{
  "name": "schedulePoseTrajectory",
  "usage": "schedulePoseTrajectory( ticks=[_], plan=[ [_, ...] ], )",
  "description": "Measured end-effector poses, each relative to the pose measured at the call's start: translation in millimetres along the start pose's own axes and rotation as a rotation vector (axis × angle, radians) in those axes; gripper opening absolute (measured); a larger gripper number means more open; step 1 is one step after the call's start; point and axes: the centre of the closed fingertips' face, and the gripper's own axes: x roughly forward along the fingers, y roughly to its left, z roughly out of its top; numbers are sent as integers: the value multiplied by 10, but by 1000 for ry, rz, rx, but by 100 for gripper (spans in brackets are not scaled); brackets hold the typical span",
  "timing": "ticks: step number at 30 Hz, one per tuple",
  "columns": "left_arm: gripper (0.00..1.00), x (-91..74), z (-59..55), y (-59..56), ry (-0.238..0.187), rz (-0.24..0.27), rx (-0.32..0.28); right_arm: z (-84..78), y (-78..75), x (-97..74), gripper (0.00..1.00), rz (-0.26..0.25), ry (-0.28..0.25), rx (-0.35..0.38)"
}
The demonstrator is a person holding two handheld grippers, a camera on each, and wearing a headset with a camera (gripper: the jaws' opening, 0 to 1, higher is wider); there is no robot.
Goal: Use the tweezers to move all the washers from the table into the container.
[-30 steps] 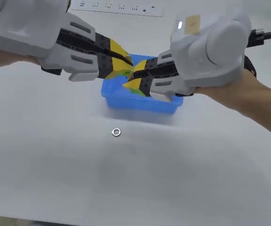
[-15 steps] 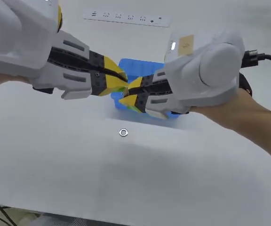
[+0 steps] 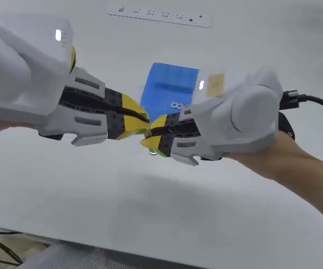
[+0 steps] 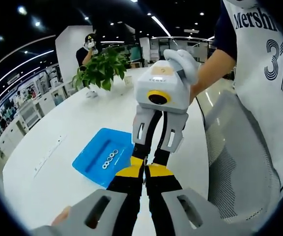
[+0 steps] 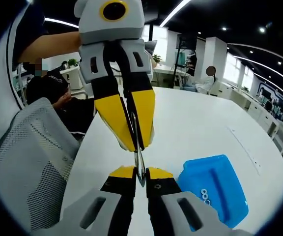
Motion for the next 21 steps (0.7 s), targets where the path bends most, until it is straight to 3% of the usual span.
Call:
schedulePoseTrajectory(
  ticks=[14, 21],
  plan=[
    [7, 94, -58, -78, 5, -9, -32, -156, -35, 74, 11, -8, 18, 7],
    [7, 195, -105, -43, 6, -17, -49, -258, -106, 119, 11, -5, 35, 26]
  ],
)
